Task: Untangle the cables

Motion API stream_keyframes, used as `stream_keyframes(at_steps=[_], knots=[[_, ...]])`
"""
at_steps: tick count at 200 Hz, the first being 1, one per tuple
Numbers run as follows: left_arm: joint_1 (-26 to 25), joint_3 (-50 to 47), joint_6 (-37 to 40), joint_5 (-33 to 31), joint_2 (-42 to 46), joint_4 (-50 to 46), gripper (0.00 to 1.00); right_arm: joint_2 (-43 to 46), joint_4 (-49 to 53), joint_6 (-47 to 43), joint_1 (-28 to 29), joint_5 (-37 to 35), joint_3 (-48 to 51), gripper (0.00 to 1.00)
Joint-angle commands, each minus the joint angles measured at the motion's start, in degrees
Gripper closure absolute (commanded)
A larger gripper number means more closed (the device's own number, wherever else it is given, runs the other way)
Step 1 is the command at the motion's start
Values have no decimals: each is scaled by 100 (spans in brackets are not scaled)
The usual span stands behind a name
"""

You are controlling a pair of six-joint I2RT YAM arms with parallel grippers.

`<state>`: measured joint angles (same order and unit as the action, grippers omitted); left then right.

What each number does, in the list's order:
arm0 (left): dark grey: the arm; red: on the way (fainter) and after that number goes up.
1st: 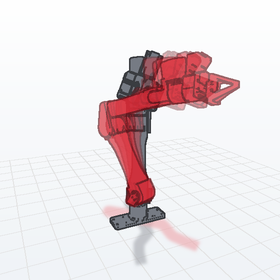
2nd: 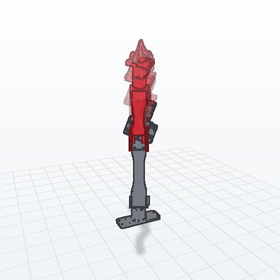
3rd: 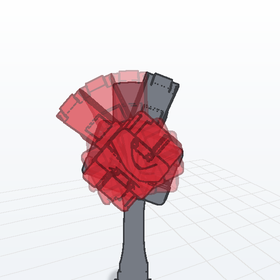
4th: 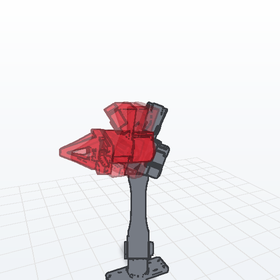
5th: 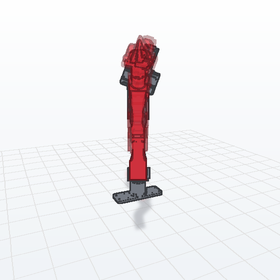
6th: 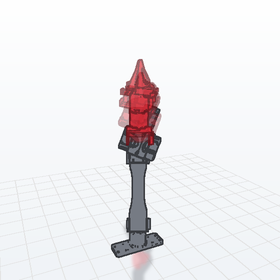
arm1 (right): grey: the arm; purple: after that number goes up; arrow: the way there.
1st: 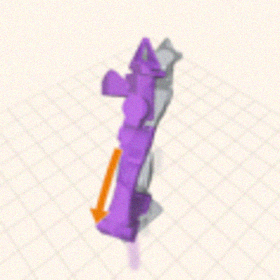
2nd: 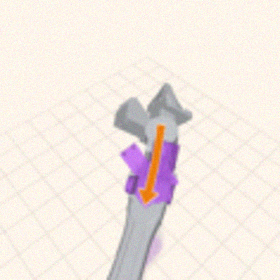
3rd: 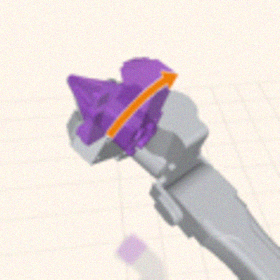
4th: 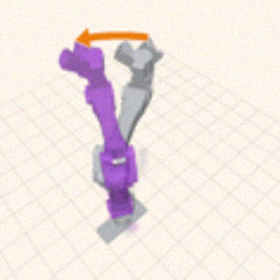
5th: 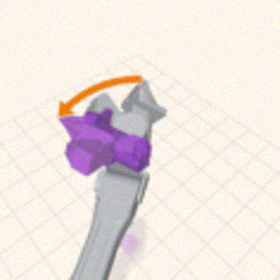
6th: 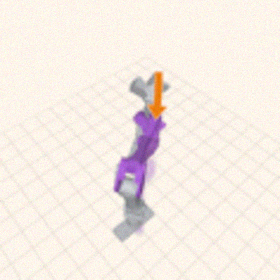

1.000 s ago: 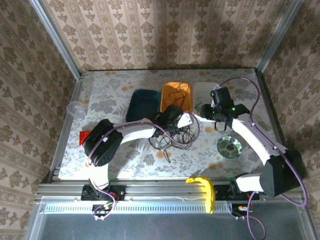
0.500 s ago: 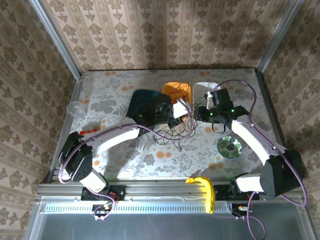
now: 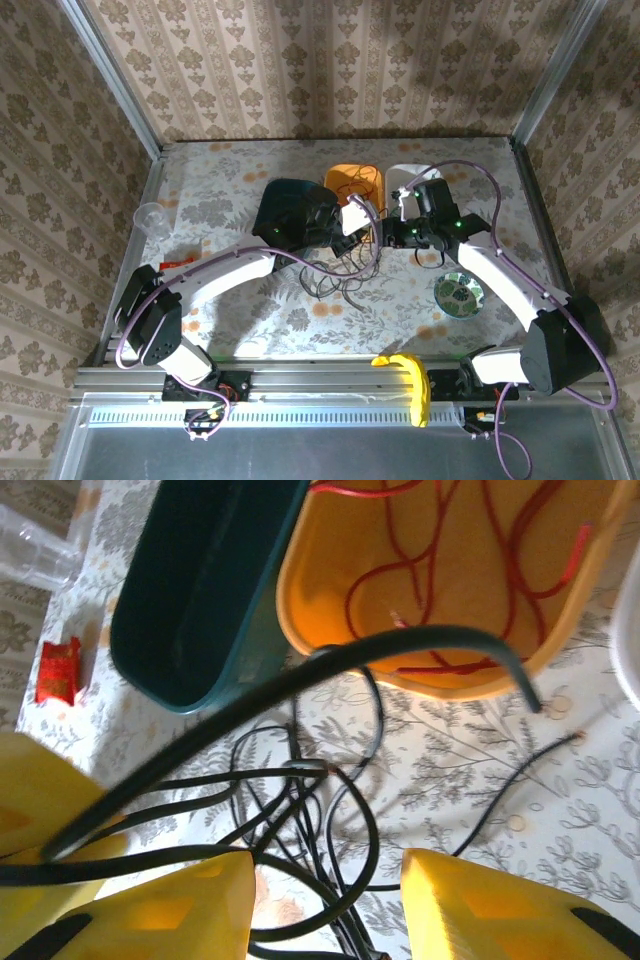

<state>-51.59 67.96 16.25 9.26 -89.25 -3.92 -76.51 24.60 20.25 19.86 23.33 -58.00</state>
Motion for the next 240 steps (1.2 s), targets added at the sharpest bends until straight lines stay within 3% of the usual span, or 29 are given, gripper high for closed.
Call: stream_keyframes(at_steps=[1,48,85,119,147,199,240], knots=[[53,-64,-109,103,-22,-30,100,150,-52,-176,127,292,36,56],[67,-73,-126,124,-40,-56,100,742,-324,-155,150,-287,280,56],[46,-105,-140,148,34,-48,100,436,-279,-160,150,-279,152,56],[43,-182,-148,60,147,-21,100,122,-298,-63,150,-819,136,59],[42,-281,-175,-75,251,56,100,-106,-307,13,151,-866,197,69],[64,-476,-238,-313,439,329,100,-179,-207,256,7,-1384,307,100],[165,-725,-420,-759,684,490,100,-124,-64,619,-263,-1779,426,100]])
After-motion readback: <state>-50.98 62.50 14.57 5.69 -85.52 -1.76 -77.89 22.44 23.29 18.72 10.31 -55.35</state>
